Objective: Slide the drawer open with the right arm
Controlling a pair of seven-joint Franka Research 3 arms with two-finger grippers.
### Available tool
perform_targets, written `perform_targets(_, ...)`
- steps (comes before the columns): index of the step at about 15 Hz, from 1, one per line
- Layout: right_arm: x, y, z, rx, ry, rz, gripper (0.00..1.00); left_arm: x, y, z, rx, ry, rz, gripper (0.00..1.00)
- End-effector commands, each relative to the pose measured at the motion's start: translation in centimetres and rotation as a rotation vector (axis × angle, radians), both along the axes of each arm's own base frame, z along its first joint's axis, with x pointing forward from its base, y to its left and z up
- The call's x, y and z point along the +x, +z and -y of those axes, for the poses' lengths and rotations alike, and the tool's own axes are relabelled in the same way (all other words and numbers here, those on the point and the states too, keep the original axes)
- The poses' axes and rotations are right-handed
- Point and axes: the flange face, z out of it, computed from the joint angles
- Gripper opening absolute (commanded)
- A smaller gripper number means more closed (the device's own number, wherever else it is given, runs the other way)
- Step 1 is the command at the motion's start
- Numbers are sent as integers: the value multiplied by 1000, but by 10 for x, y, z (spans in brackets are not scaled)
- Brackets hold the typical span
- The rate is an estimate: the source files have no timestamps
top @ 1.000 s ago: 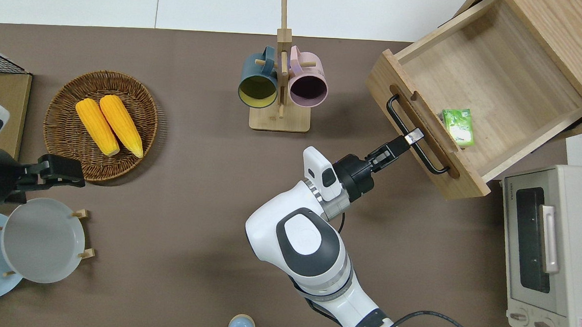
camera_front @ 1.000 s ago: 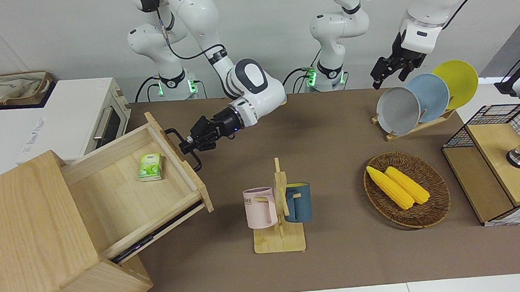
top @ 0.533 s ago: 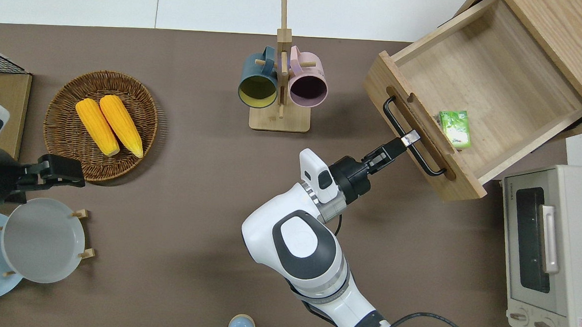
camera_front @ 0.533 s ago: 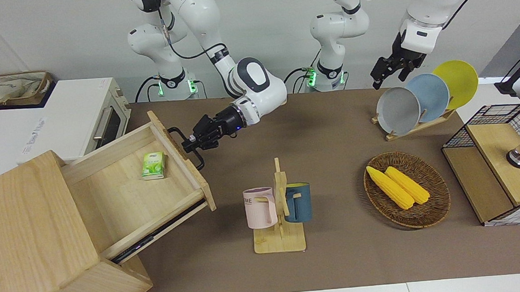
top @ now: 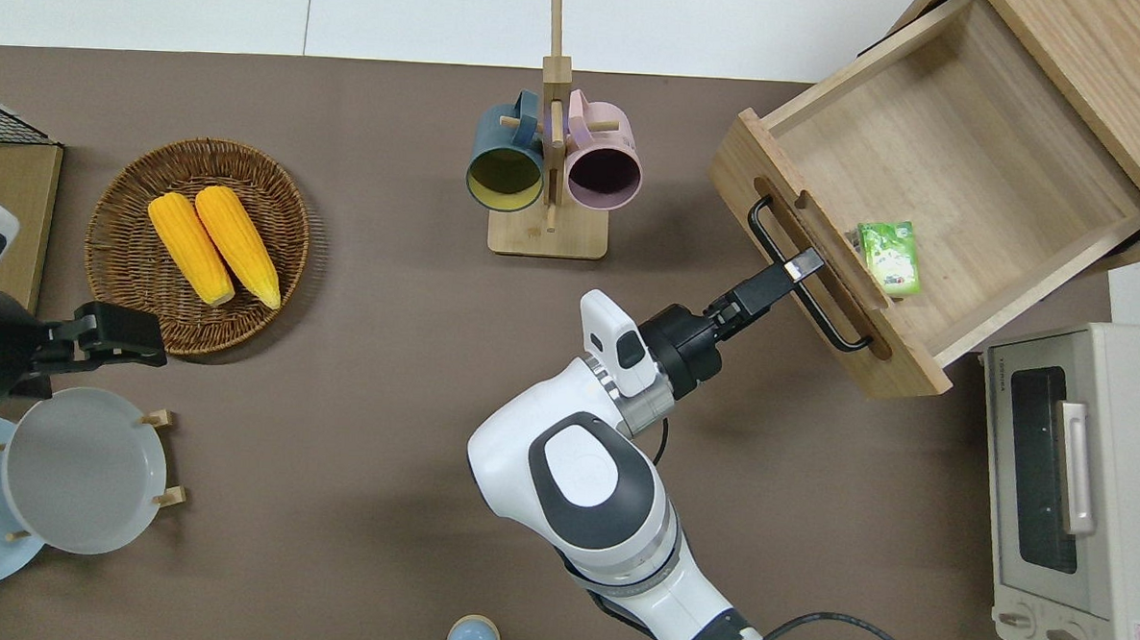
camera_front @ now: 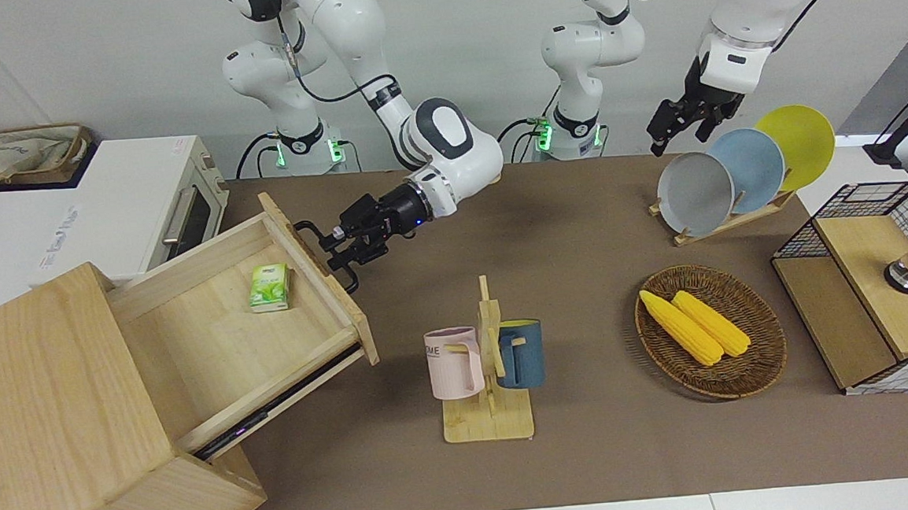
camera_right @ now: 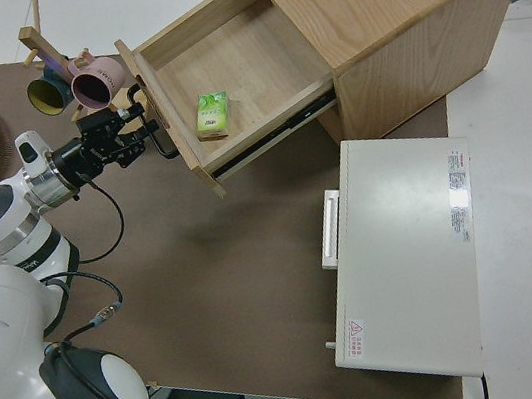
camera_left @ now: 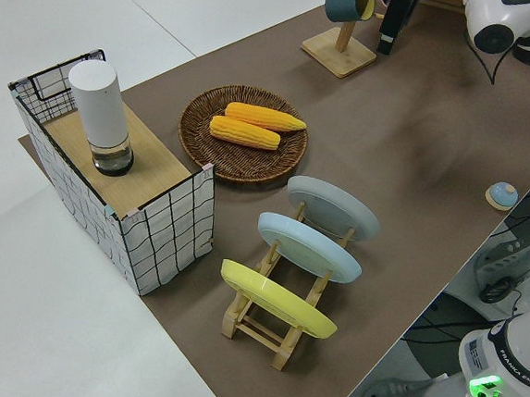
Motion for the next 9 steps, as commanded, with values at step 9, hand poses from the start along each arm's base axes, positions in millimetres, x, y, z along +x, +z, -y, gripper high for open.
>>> perform_targets(9,-4,11,-21,55,5,-12,983,-4,4,-2,-1,-4,-5,993)
